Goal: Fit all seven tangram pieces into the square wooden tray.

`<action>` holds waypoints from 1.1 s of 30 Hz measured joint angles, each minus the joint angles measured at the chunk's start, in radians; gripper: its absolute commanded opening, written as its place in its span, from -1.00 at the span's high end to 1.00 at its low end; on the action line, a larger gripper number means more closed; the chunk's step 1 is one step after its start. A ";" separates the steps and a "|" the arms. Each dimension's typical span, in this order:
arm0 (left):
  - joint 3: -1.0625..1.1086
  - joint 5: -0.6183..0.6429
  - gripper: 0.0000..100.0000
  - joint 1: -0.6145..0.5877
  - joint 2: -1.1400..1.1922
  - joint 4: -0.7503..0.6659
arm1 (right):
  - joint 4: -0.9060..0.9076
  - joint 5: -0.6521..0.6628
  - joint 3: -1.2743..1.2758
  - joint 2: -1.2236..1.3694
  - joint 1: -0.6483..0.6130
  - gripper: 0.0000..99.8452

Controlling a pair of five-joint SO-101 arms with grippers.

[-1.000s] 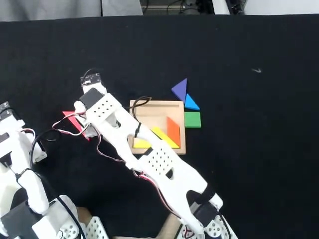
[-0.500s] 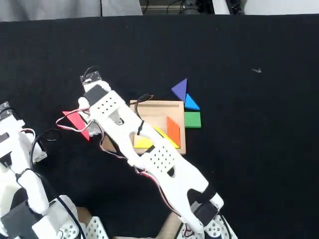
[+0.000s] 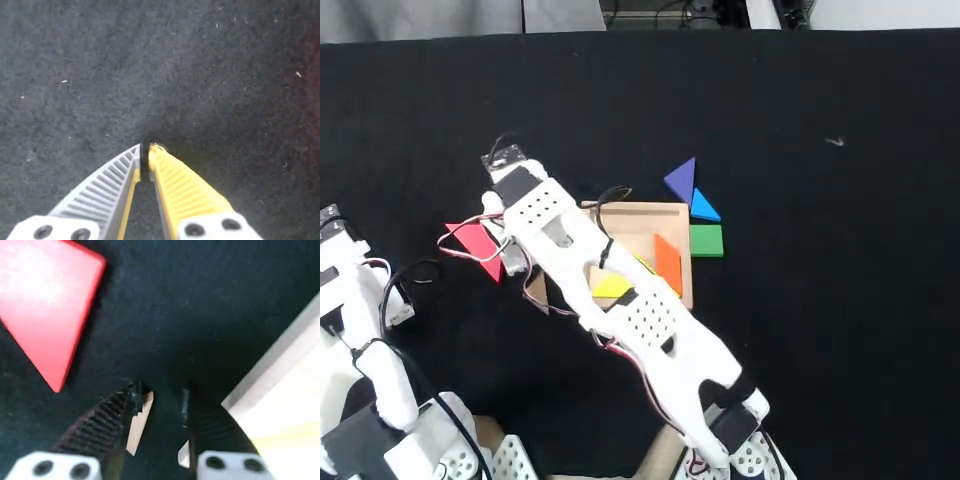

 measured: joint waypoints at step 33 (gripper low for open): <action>0.000 0.000 0.91 0.000 0.000 0.000 | 0.000 -0.196 0.095 -0.048 -0.135 0.44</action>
